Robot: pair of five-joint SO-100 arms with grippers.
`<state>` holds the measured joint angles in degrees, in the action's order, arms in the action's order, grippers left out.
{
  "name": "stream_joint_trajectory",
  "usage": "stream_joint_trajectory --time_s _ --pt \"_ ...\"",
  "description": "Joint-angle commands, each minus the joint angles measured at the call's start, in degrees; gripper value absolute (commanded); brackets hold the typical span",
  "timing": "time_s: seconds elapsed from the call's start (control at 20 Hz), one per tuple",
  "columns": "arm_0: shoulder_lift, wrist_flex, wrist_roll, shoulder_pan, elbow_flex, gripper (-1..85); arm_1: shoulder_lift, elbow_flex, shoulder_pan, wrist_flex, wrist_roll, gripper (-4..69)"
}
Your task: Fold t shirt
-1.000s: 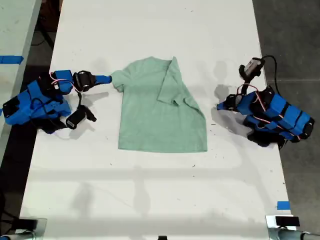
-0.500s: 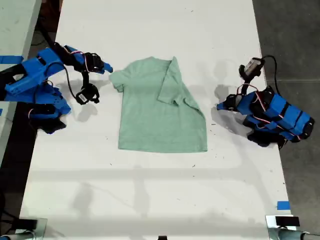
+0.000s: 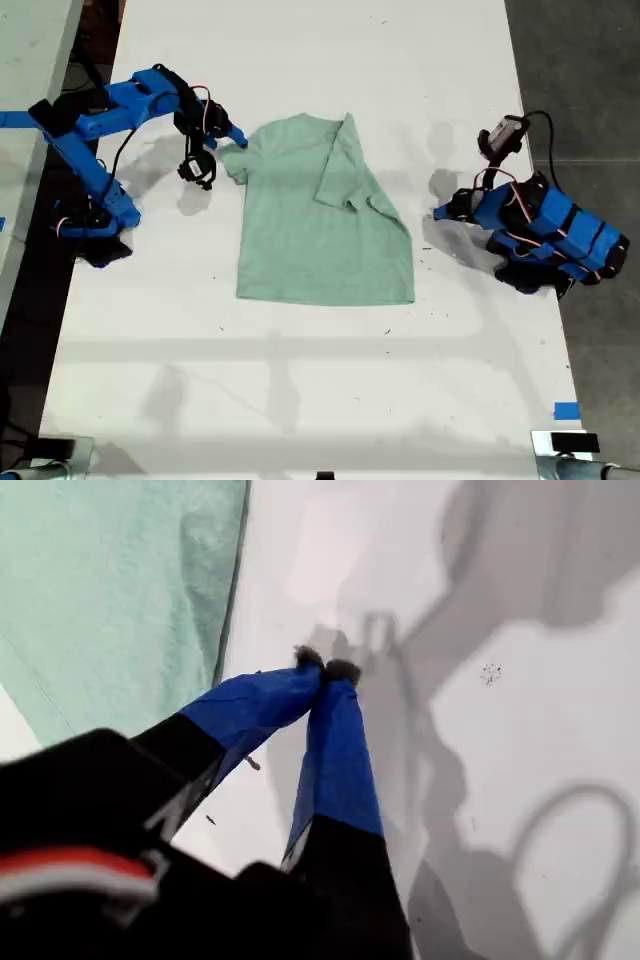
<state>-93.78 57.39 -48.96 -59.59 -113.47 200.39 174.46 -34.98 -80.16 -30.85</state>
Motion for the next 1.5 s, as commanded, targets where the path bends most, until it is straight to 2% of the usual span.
stream_joint_trajectory --time_s 0.0,0.1,0.2,0.3,0.4,0.55,0.65,0.7,0.85,0.95,1.0,1.15,1.2,1.25,1.3,1.35,1.45 --pt "2.6 -0.5 -1.2 0.4 4.9 17.2 0.5 1.6 -0.2 0.8 0.3 1.2" --pt "5.1 -0.5 -1.2 2.1 4.9 13.2 0.5 1.6 -0.2 0.8 0.3 1.2" --pt "5.4 0.2 -0.6 3.4 4.9 2.0 0.5 1.6 -0.2 0.8 0.3 1.2" --pt "2.6 2.7 0.3 4.4 5.4 -0.2 0.5 1.6 -0.2 0.8 0.3 1.2" --pt "-1.5 8.4 1.0 5.7 9.0 -0.2 0.5 1.7 -0.2 0.8 0.3 1.2" --pt "-3.9 20.4 2.2 9.6 24.3 -0.2 0.5 1.7 -0.3 0.8 0.3 1.2" --pt "-0.4 26.5 3.9 15.5 38.6 -0.2 0.5 1.7 -0.3 0.8 0.3 1.2" --pt "1.8 27.0 5.3 19.5 43.5 -0.2 0.5 1.7 -0.3 0.8 0.3 1.2" --pt "12.2 22.1 8.5 30.8 52.0 -0.2 0.5 1.7 -0.3 0.7 0.4 1.2" --pt "18.2 17.3 9.1 35.0 53.3 30.0 0.5 1.7 -0.1 0.7 0.4 1.2" --pt "20.4 17.4 9.4 34.9 53.8 33.8 0.5 1.7 0.0 0.7 0.4 1.2" --pt "15.6 21.4 10.4 30.8 52.6 29.1 0.5 1.7 0.0 0.7 0.3 1.2" --pt "10.5 22.6 11.7 29.5 51.9 23.1 0.5 1.7 0.1 0.7 0.3 1.2" --pt "4.3 24.0 14.1 28.1 50.4 8.6 0.5 1.6 0.1 0.7 0.3 1.2" --pt "-3.3 23.6 16.0 27.0 46.1 1.7 0.5 1.6 0.1 0.7 0.3 1.2" --pt "-12.8 20.0 17.3 26.7 37.9 0.1 0.5 1.6 0.2 0.7 0.3 1.2" --pt "-36.3 7.3 20.0 28.7 13.6 -0.2 0.5 1.6 0.2 0.7 0.3 1.2"
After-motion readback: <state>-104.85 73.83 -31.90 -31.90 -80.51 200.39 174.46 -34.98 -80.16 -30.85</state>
